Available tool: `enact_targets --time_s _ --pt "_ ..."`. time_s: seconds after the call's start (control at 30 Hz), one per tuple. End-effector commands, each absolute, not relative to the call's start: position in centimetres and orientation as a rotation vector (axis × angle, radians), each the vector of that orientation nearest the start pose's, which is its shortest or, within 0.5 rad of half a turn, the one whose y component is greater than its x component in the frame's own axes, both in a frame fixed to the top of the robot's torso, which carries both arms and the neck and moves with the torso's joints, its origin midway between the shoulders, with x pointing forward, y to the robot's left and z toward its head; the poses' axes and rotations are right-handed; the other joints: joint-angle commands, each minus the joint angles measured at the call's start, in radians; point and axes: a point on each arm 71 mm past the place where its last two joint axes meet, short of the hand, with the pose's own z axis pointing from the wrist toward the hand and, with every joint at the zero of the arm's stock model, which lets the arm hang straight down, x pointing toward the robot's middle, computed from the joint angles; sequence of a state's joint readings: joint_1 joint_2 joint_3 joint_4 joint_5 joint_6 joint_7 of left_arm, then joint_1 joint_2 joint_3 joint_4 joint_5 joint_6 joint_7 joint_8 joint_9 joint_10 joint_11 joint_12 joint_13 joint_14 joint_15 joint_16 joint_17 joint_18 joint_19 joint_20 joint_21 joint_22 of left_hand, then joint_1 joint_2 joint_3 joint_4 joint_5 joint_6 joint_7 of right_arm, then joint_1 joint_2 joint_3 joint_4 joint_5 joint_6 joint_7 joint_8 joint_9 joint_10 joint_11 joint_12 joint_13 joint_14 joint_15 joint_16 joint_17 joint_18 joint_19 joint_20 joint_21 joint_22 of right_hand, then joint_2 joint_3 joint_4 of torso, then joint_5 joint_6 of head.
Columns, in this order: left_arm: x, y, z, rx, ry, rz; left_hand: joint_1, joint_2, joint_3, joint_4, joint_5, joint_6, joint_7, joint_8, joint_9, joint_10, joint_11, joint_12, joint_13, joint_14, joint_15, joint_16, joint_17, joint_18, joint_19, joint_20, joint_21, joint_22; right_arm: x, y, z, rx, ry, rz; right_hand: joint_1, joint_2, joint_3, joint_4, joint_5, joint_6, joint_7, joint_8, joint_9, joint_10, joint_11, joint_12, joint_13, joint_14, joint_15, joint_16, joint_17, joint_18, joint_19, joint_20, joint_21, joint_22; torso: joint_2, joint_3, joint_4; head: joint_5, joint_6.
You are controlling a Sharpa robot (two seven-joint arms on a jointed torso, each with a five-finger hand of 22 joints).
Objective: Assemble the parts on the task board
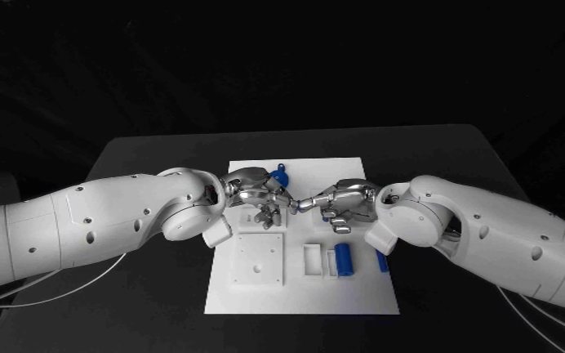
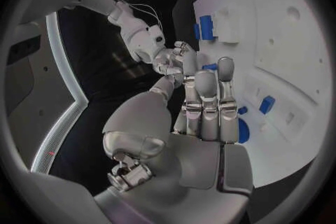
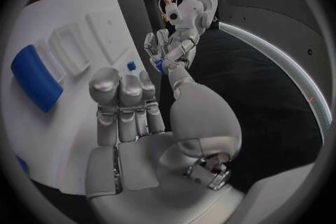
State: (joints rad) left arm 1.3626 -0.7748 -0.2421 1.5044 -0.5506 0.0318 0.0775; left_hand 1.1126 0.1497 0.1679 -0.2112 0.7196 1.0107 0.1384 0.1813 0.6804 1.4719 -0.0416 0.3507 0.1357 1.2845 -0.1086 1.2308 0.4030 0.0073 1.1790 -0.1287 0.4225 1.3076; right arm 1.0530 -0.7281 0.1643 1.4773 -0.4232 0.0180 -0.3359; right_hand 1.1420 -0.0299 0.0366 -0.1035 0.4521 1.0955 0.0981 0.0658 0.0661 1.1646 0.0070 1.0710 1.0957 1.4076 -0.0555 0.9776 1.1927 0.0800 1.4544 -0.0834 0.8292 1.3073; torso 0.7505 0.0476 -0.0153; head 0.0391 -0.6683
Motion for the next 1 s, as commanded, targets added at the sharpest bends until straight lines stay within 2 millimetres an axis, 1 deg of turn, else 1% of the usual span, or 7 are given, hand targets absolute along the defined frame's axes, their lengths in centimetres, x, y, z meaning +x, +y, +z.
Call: enact_targets --time_s 0.03,0.23,0.47,0.6,0.9,0.93,1.0 --pt "47.6 16.5 -19.5 -0.397 2.118 -1.290 -0.010 0.001 0.016 -0.023 0.010 0.150 -0.125 -0.010 0.009 0.042 -0.013 0.005 -0.002 0.005 -0.002 0.005 0.001 0.003 -0.005 0.000 0.006 0.021 47.7 -15.8 -21.9 0.930 2.208 1.238 0.015 0.010 -0.053 0.006 0.014 -0.009 -0.001 -0.003 0.000 -0.010 0.000 0.000 -0.013 -0.007 0.000 -0.005 -0.006 0.017 0.000 0.009 -0.013 0.091 0.000 -0.0001 0.0002 0.004 0.002" --pt "47.8 17.0 -19.6 -0.420 2.123 -1.254 -0.017 0.001 0.016 -0.035 0.020 0.160 -0.126 -0.027 0.021 0.042 -0.015 0.014 -0.002 0.010 -0.003 0.006 0.003 0.003 -0.005 -0.002 0.014 0.021 48.0 -16.8 -21.9 0.953 2.167 1.216 0.034 0.036 -0.141 0.019 0.038 -0.009 -0.001 -0.003 0.000 -0.017 0.000 0.012 -0.039 -0.010 -0.001 -0.004 -0.017 0.017 0.006 0.009 -0.035 0.091 0.001 -0.0004 0.0004 0.009 0.005" --pt "48.3 18.1 -20.0 -0.452 2.141 -1.167 -0.023 -0.003 0.017 -0.048 0.037 0.181 -0.129 -0.047 0.016 0.043 -0.019 0.038 0.002 0.022 -0.008 0.010 0.007 0.004 0.002 -0.006 0.024 0.021 48.1 -18.0 -21.2 0.952 2.106 1.208 0.032 0.035 -0.149 0.020 0.052 -0.006 -0.003 -0.002 0.000 -0.017 -0.001 0.013 -0.042 -0.009 -0.002 -0.002 -0.017 0.017 0.009 0.008 -0.036 0.091 0.000 0.0004 -0.0005 0.013 0.007" --pt "48.6 18.9 -20.1 -0.468 2.162 -1.090 -0.032 -0.005 0.019 -0.062 0.053 0.204 -0.132 -0.076 0.025 0.044 -0.022 0.055 0.003 0.033 -0.011 0.009 0.009 0.004 0.008 -0.010 0.028 0.021 48.4 -18.7 -20.4 0.943 2.056 1.209 0.032 0.036 -0.151 0.021 0.051 -0.003 -0.004 -0.003 0.000 -0.015 -0.002 0.015 -0.043 -0.007 -0.002 0.001 -0.016 0.017 0.011 0.007 -0.033 0.092 -0.001 -0.0003 -0.0001 0.015 0.008" --pt "49.7 20.5 -19.2 -0.475 2.231 -0.842 -0.046 -0.031 0.042 -0.070 0.124 0.239 -0.139 -0.107 0.043 0.045 -0.028 0.103 0.009 0.067 -0.020 -0.001 0.015 0.004 0.028 -0.020 0.037 0.020 49.3 -19.8 -18.5 0.882 1.946 1.201 0.040 0.043 -0.144 0.016 0.051 0.009 -0.008 -0.003 0.000 -0.011 -0.005 0.015 -0.046 -0.006 -0.005 0.000 -0.018 0.016 0.014 0.005 -0.030 0.093 -0.001 0.0015 0.0001 0.028 0.009" --pt "49.9 20.7 -19.0 -0.477 2.239 -0.805 -0.045 -0.035 0.047 -0.072 0.122 0.241 -0.139 -0.108 0.043 0.046 -0.029 0.105 0.009 0.069 -0.021 -0.001 0.016 0.004 0.029 -0.020 0.037 0.020 49.5 -19.9 -18.3 0.873 1.934 1.197 0.040 0.043 -0.144 0.016 0.051 0.009 -0.008 -0.003 0.000 -0.011 -0.005 0.015 -0.046 -0.006 -0.005 0.000 -0.018 0.016 0.014 0.005 -0.030 0.093 -0.001 0.0016 0.0007 0.029 0.009" --pt "50.3 21.3 -18.5 -0.476 2.253 -0.723 -0.048 -0.055 0.117 -0.073 0.033 0.242 -0.139 -0.111 0.041 0.046 -0.028 0.116 0.010 0.076 -0.023 0.000 0.019 0.005 0.031 -0.022 0.041 0.021 49.8 -20.3 -18.0 0.848 1.905 1.182 0.038 0.041 -0.136 0.010 0.052 0.011 -0.008 -0.003 0.000 -0.009 -0.006 0.015 -0.050 -0.006 -0.006 0.000 -0.018 0.015 0.015 0.003 -0.031 0.093 -0.002 0.0027 0.0018 0.032 0.007"
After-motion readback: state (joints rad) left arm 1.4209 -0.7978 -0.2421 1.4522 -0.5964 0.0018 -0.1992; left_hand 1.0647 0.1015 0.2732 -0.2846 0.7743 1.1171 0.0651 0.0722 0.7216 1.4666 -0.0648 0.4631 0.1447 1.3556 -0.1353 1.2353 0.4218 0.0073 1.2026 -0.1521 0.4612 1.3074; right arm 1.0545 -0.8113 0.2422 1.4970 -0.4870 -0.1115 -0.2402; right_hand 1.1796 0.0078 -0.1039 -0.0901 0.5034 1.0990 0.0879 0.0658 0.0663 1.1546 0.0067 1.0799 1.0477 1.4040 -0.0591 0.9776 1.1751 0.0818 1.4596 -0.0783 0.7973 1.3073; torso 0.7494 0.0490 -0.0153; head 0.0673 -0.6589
